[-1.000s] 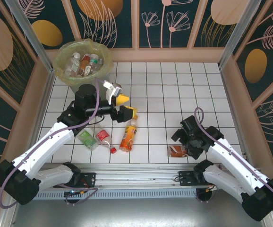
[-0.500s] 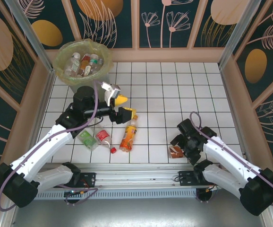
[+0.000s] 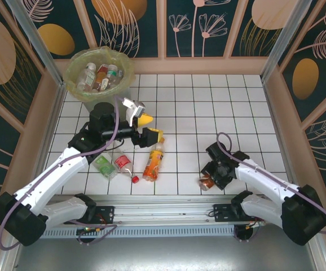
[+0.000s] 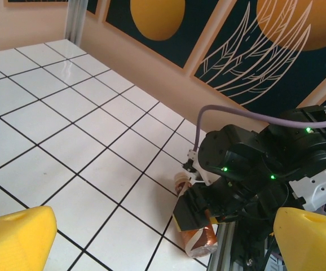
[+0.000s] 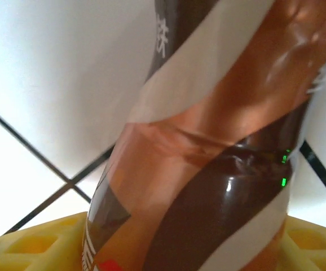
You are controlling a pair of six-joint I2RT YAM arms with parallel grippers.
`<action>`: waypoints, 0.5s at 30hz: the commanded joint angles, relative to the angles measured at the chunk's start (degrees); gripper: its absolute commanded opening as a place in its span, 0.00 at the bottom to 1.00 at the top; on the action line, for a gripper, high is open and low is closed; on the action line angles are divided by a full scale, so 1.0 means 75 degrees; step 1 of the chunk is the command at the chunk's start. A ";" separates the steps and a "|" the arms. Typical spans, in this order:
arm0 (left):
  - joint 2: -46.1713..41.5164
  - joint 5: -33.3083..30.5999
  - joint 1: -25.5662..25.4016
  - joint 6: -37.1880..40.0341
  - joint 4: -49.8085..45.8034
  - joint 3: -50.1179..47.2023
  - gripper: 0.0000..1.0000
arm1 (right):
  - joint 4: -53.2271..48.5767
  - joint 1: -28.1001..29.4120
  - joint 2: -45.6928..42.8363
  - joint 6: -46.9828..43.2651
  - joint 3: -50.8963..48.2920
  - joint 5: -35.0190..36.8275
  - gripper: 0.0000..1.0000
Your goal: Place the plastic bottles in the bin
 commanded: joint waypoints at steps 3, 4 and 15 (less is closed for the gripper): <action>0.0183 -0.0015 -0.0031 0.0055 0.0058 0.0031 0.99 | 0.0814 0.0234 0.0776 -0.1000 0.0533 0.0652 0.58; 0.0230 -0.0026 -0.0031 0.0027 0.0049 0.0048 0.99 | 0.0932 0.0293 0.0936 -0.1268 0.0660 0.0655 0.57; 0.0712 -0.0789 -0.0031 -0.0948 0.0547 -0.0015 0.99 | 0.2831 0.0657 0.1431 -0.4558 0.1585 0.0797 0.60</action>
